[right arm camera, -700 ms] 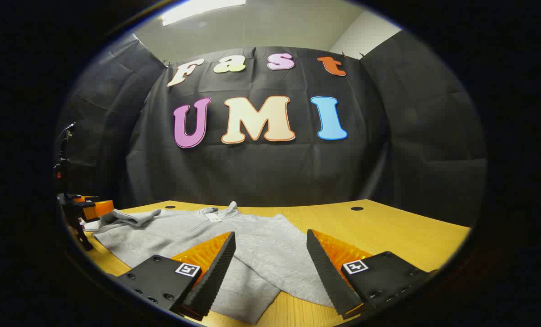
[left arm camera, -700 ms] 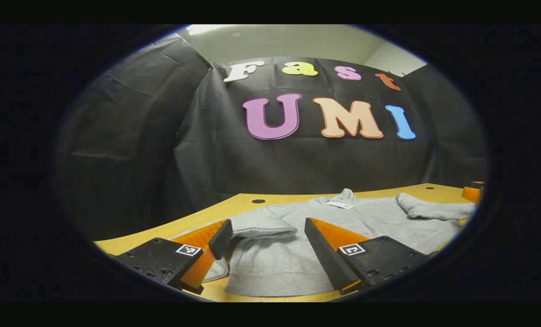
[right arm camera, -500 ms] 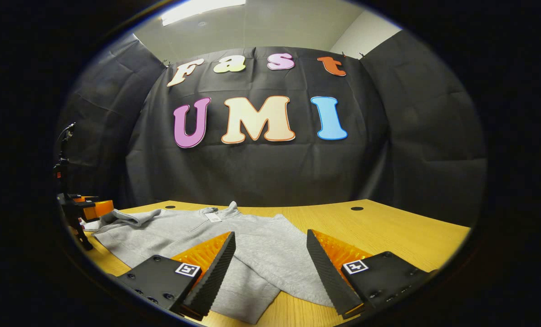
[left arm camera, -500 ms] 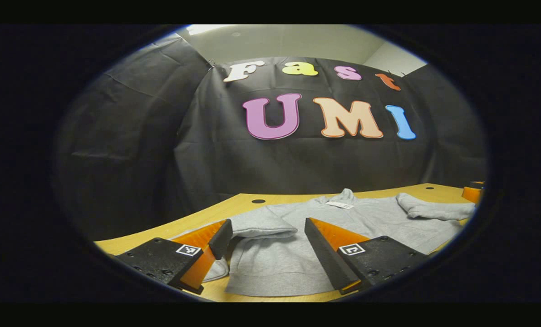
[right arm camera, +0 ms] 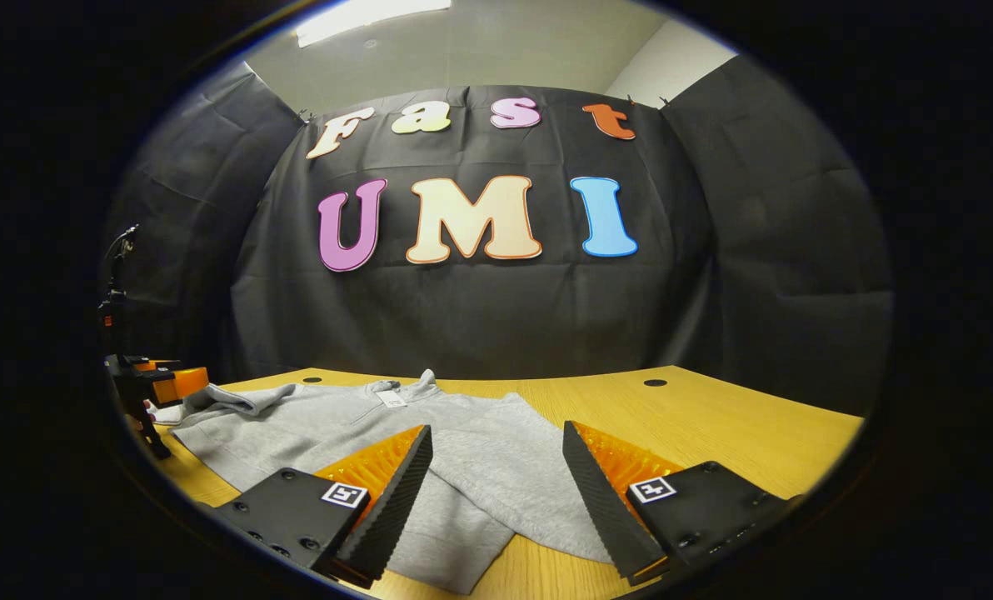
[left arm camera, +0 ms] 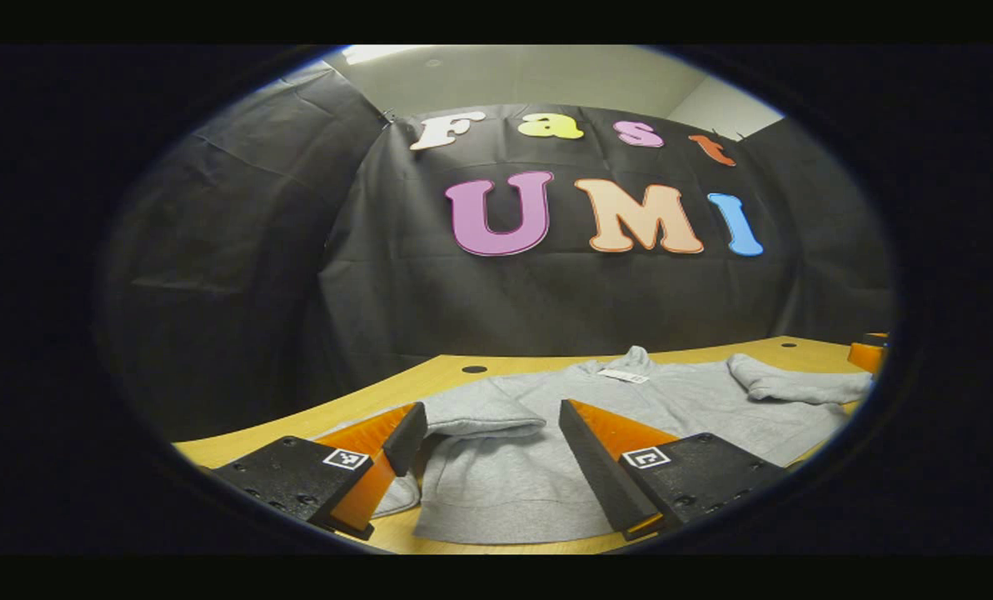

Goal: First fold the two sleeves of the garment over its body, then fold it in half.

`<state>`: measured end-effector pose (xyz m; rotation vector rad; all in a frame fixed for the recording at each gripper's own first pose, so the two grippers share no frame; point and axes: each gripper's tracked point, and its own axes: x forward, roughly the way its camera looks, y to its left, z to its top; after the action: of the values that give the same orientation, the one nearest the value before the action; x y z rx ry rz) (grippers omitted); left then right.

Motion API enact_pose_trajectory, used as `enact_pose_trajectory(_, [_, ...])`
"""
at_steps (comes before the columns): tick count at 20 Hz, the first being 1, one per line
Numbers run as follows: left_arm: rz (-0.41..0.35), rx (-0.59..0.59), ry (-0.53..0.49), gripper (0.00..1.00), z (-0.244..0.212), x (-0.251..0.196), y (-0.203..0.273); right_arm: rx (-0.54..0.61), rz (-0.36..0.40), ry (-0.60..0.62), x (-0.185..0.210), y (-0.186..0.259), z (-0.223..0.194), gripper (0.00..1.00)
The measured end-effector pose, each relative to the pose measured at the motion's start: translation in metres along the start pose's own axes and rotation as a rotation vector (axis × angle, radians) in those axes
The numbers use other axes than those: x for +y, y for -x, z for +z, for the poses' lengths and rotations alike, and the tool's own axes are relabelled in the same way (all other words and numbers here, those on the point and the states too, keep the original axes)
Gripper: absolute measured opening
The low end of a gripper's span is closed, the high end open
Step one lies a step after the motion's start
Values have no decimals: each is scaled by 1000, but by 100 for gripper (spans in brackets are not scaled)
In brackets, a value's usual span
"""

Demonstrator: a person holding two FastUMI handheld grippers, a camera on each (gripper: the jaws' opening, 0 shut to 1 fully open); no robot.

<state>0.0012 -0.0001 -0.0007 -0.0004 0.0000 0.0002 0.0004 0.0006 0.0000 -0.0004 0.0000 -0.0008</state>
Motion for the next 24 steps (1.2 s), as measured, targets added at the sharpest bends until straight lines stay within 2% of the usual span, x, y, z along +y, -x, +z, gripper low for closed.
enact_pose_trajectory(15, [1, 1, 0, 94, 1, 0, 1, 17, 6, 2, -7, -4, -2, 98])
enact_pose_trajectory(19, [0, 1, 0, 94, 1, 0, 0, 120, -10, 15, -31, -2, -3, 98])
enact_pose_trajectory(24, [-1, 1, 0, 94, 1, 0, -1, 269, -79, -50, -89, 22, -2, 98])
